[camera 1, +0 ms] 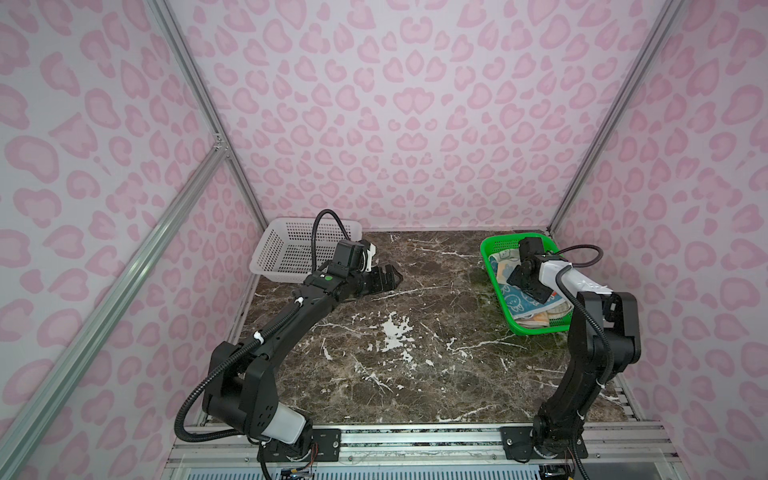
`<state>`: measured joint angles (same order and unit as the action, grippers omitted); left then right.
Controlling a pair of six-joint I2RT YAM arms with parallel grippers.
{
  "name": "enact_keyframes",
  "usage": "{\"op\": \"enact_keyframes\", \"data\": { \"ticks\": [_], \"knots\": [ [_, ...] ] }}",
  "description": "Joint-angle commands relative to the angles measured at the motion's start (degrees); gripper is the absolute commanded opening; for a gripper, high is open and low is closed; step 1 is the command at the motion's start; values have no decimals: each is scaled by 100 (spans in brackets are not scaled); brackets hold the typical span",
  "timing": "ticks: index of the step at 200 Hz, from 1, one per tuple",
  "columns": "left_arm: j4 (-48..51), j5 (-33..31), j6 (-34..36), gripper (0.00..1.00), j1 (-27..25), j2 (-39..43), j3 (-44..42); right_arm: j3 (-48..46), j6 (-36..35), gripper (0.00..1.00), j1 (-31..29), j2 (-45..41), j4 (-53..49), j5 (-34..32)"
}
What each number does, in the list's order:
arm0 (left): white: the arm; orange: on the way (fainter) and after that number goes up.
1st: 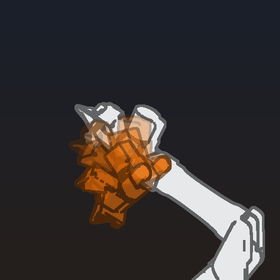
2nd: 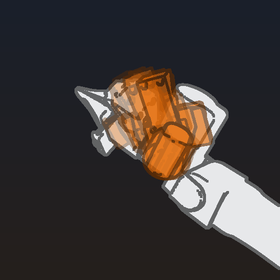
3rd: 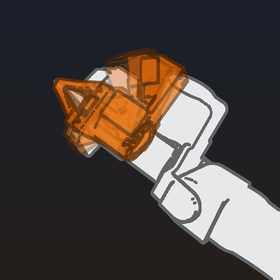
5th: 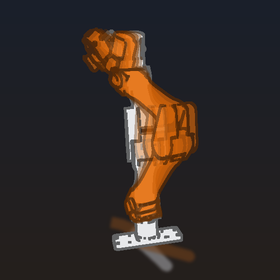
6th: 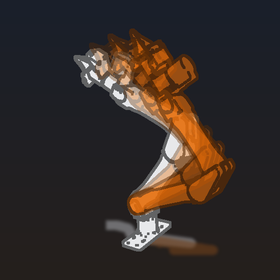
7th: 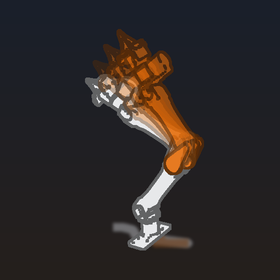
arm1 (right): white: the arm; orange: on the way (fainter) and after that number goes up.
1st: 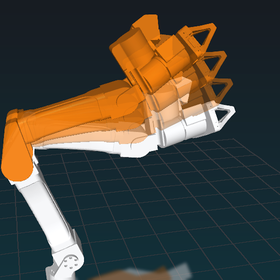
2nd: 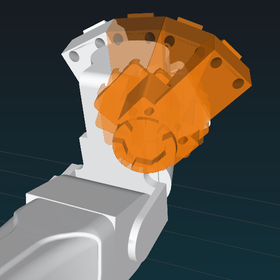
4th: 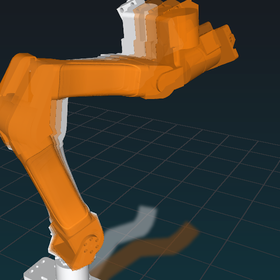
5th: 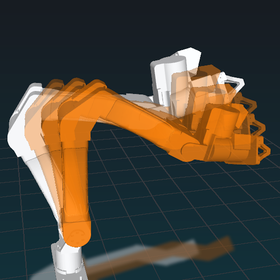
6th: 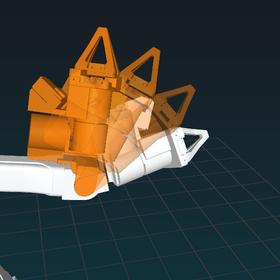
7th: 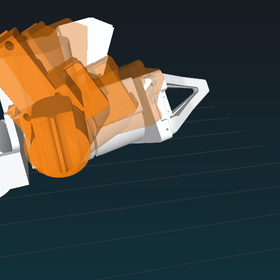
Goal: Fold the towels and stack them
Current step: 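Reach the right gripper into the green basket and grasp the top towel's edge, then lift the bunny towel out with the right gripper and lay it on the table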
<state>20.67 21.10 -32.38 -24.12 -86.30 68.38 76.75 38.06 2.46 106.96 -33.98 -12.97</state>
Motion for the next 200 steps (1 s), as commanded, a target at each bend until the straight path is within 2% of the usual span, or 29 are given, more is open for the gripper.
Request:
{"op": "enact_keyframes", "data": {
  "ticks": [1,38,64,113,137,162,200],
  "knots": [
    [-92,136,183,98,4,-65,107,173,-323,82,77,125,117,111],
    [-73,61,223,98,4,16,71,317,-346,81,284,407,341,433],
    [-60,67,227,98,-10,88,57,336,-265,69,403,425,495,588],
    [-46,52,215,98,-37,111,56,539,-269,18,431,185,383,694],
    [-10,105,230,98,-24,-19,213,469,-220,1,384,-58,252,839],
    [-79,283,129,98,81,-89,220,282,-290,0,181,-508,139,764],
    [-89,314,91,98,301,-47,208,170,-459,0,-530,-1117,97,691]
  ]
}}
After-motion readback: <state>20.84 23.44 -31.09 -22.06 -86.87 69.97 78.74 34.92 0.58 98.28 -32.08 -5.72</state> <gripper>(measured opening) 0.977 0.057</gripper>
